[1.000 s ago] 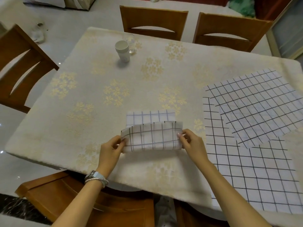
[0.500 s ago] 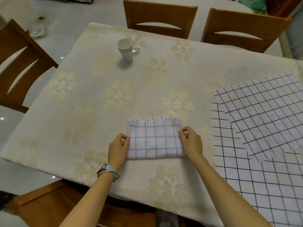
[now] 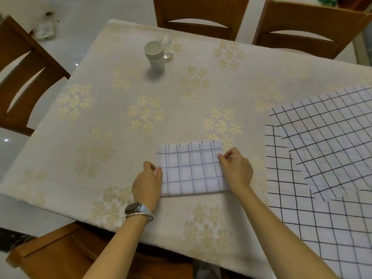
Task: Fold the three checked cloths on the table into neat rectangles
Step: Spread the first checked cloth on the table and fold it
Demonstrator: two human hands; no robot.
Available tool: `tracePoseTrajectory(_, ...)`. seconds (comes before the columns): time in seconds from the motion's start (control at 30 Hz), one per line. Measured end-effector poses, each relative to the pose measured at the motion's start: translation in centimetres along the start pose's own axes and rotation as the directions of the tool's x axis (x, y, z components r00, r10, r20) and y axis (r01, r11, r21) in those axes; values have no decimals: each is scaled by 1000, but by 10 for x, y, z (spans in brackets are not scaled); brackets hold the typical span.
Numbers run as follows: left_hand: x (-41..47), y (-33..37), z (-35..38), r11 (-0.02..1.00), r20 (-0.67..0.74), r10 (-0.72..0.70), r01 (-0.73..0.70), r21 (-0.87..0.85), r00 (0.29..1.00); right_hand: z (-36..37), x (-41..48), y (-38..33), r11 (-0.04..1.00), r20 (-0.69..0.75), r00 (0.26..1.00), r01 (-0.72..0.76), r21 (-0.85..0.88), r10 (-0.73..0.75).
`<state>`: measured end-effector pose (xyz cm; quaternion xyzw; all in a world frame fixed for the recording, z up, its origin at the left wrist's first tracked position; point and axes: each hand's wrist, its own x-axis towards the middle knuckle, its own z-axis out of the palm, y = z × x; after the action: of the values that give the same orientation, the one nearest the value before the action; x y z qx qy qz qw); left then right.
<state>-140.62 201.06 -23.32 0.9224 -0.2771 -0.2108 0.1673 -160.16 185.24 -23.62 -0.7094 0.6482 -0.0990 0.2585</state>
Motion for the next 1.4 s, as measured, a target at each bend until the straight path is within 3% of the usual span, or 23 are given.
tracePoseTrajectory(0.07,-5,5,-6,996,-102,30,-22,83,994,-7,-3,-3,999,-107,994,26,-41,-30)
tracePoseTrajectory(0.17,-7,8,-3,932,-253,359,-330,150,898,-4,-11,-9,953,-276,913,294,-69,-301)
tracePoseTrajectory(0.23,-5,12,10,825,-176,560,-524,213,810,14,-18,-16,872,-223,843,478,-108,-490)
tracePoseTrajectory(0.33,2,21,31,727,-29,651,-611,313,759,45,-25,-24,815,-16,819,570,-104,-574)
tracePoseTrajectory(0.43,10,20,44,718,119,611,-611,333,782,61,-23,-21,759,146,775,632,-155,-615)
tracePoseTrajectory(0.6,19,7,54,732,164,589,-608,309,792,68,-21,-13,735,277,771,633,-241,-573)
tracePoseTrajectory(0.9,23,-16,42,796,140,499,-516,318,855,52,-13,9,808,241,844,531,-254,-479)
tracePoseTrajectory(1.13,27,-14,39,803,146,515,-535,263,845,47,-9,8,805,257,840,536,-252,-479)
tracePoseTrajectory(1.23,25,-11,32,873,76,463,-469,132,883,39,-11,3,815,242,841,533,-225,-484)
tracePoseTrajectory(1.33,14,-8,19,956,-116,278,-287,-70,954,31,-23,-5,805,158,832,554,-212,-532)
tracePoseTrajectory(1.4,1,-9,12,967,-171,153,-183,-178,973,31,-39,-10,793,117,811,585,-173,-573)
